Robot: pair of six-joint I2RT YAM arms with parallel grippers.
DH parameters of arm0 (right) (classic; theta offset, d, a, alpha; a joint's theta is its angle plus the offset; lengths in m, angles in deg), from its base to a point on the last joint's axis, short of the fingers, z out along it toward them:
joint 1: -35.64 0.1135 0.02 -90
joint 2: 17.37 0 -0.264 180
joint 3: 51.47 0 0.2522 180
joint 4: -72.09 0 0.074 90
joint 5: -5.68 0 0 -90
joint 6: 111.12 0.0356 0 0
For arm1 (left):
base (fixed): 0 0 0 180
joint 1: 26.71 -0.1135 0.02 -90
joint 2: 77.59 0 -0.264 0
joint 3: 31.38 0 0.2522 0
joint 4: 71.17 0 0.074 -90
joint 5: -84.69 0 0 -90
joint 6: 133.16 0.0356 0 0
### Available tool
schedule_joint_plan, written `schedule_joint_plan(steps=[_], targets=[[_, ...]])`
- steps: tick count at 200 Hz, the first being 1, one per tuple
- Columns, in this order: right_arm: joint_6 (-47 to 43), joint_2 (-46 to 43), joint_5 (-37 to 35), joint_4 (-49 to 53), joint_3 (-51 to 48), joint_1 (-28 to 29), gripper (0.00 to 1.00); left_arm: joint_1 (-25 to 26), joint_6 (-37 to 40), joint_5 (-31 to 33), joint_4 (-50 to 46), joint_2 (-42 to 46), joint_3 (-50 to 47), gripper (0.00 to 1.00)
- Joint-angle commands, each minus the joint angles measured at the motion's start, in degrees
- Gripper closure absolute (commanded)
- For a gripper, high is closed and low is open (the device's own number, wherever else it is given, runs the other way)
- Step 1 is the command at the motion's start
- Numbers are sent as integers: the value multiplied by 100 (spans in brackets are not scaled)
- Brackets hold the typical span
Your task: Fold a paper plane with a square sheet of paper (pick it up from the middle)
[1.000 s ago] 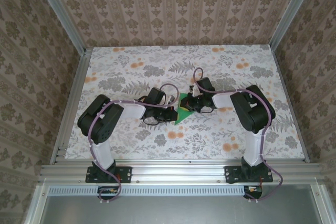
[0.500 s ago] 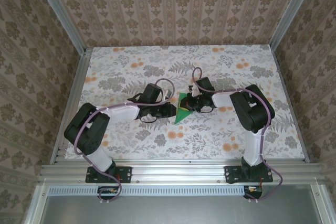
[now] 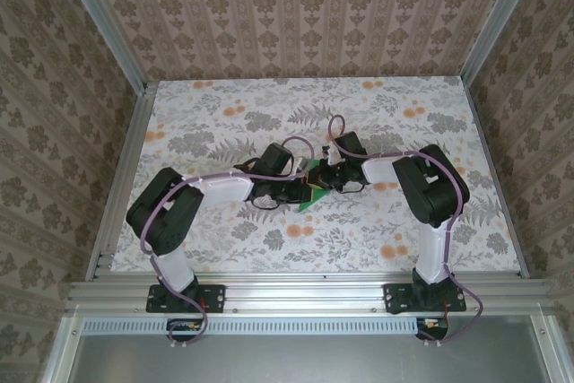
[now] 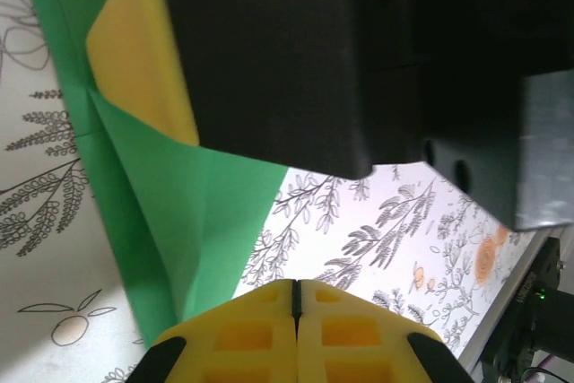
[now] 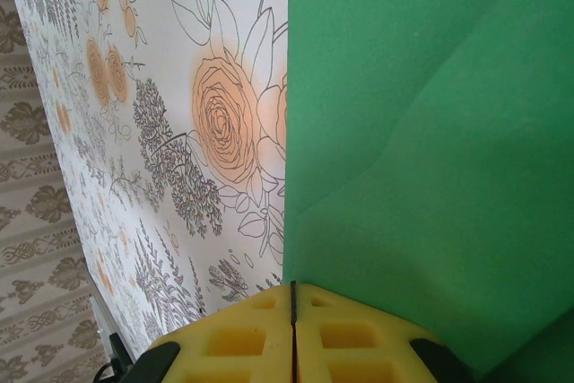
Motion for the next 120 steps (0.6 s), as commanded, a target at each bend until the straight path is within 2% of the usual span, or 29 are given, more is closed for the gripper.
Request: schedule_joint_plan(steps=[1, 67, 120], targets=[[-103, 274, -281, 546, -28, -7, 92, -58, 6, 8, 165, -82, -15, 94], [-125, 306, -269, 548, -24, -2, 92, -202, -161, -419, 725, -348, -337, 94], [-147, 321, -278, 577, -27, -3, 92, -270, -308, -474, 988, -616, -640, 94]])
